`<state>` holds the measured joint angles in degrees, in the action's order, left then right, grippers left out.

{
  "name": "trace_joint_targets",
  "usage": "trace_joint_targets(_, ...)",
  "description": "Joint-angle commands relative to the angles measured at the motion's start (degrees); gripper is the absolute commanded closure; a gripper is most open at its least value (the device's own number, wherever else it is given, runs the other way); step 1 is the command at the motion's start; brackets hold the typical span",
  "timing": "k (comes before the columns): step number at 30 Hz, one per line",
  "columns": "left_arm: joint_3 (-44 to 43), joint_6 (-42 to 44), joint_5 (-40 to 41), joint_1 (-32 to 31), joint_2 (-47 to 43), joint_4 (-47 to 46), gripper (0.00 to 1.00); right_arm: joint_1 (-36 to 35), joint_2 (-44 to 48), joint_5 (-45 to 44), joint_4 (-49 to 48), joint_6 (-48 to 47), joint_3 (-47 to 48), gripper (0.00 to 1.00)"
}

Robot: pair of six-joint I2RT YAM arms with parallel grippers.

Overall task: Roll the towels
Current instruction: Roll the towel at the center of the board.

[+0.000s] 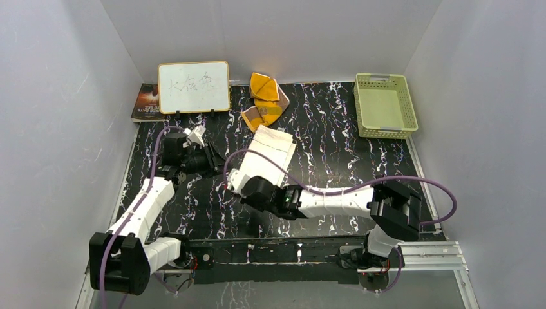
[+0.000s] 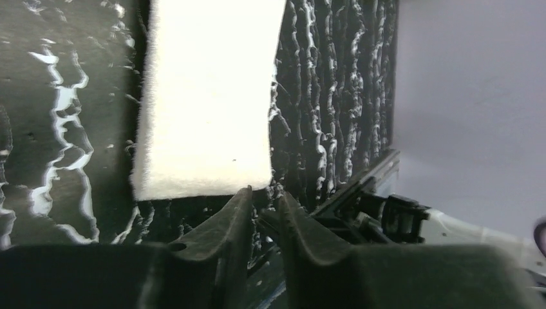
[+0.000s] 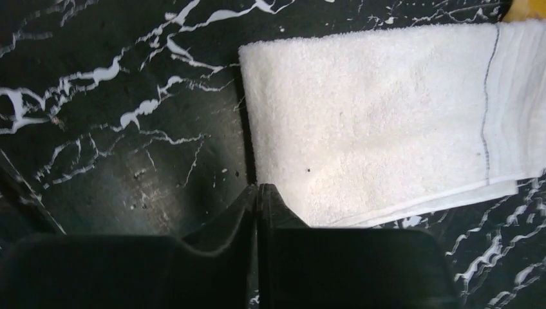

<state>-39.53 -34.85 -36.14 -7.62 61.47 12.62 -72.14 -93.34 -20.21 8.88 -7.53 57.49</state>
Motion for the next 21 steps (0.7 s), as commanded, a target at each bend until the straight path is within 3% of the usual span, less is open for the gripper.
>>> trace_joint_targets(1, 2.1, -1.0, -10.3, 0.2, 2.5, -8.4, 0.94, 6.9, 0.6, 10.0, -6.3, 9.7, 3.1, 1.0)
trace_joint_targets(2, 3.3, -2.0, -12.1, 0.2, 3.3, -10.7, 1.0, 8.5, 0.2, 12.0, -6.4, 11.3, 3.1, 1.0)
trace_joint_targets(12, 10.4, -8.6, -14.9, -0.7, 13.7, -27.5, 1.0, 17.0, -4.1, 28.5, -12.9, 19.4, 2.6, 1.0)
trace_joint_targets(21, 8.2, -7.1, -13.1, -4.4, 24.1, -30.2, 1.0, 18.0, -9.2, 35.8, -15.5, 22.6, 2.1, 1.0)
